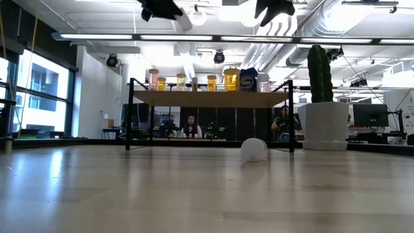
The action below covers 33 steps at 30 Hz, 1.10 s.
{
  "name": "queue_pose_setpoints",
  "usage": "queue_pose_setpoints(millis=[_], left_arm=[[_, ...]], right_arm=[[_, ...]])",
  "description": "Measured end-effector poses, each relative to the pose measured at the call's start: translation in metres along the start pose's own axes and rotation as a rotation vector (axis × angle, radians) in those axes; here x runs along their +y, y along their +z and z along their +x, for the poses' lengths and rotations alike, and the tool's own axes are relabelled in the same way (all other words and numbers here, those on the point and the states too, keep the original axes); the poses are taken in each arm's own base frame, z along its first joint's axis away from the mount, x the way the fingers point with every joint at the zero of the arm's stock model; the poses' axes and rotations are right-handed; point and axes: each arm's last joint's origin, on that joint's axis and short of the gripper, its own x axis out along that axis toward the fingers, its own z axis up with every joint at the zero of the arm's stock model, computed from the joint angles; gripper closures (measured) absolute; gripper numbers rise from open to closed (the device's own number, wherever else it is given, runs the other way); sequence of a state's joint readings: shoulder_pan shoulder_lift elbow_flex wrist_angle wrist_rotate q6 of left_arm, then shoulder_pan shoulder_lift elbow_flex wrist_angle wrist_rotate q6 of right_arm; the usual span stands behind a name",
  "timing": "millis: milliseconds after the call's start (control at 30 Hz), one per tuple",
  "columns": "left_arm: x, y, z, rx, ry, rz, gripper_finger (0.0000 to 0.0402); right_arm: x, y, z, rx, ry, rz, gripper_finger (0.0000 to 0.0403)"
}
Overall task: Pick and place medicine bottles onto shelf by color
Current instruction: Put the bottom transparent pill bottle on the shelf
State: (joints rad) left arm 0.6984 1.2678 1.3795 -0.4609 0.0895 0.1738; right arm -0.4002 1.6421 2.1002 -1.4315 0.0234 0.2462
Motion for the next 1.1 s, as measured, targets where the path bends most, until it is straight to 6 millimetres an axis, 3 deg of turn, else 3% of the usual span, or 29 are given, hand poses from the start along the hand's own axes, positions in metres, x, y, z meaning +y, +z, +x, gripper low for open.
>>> queue_pose_setpoints(millis=[167, 300, 667, 1100], left_arm=[[0.009, 0.023, 0.001, -0.05, 0.022, -0.017, 0.0279], [0.01, 0.029, 0.016, -0.01, -0.071, -0.049, 0.0279], [-0.002, 0.0, 0.055, 0.244, -0.164, -0.077, 0.0279], [-0.033, -0.027, 0.095, 0.443, -0.258, -0.053, 0.0279]], right_arm=[[-0.008, 0.002, 0.0, -0.003, -0.015, 0.023, 0.0226], [-0.012, 0.003, 0.0, -0.005, -0.023, 0.042, 0.0226], [-0.013, 0.003, 0.0, -0.005, -0.024, 0.018, 0.0226], [-0.013, 0.003, 0.0, -0.004, -0.024, -0.014, 0.0226]])
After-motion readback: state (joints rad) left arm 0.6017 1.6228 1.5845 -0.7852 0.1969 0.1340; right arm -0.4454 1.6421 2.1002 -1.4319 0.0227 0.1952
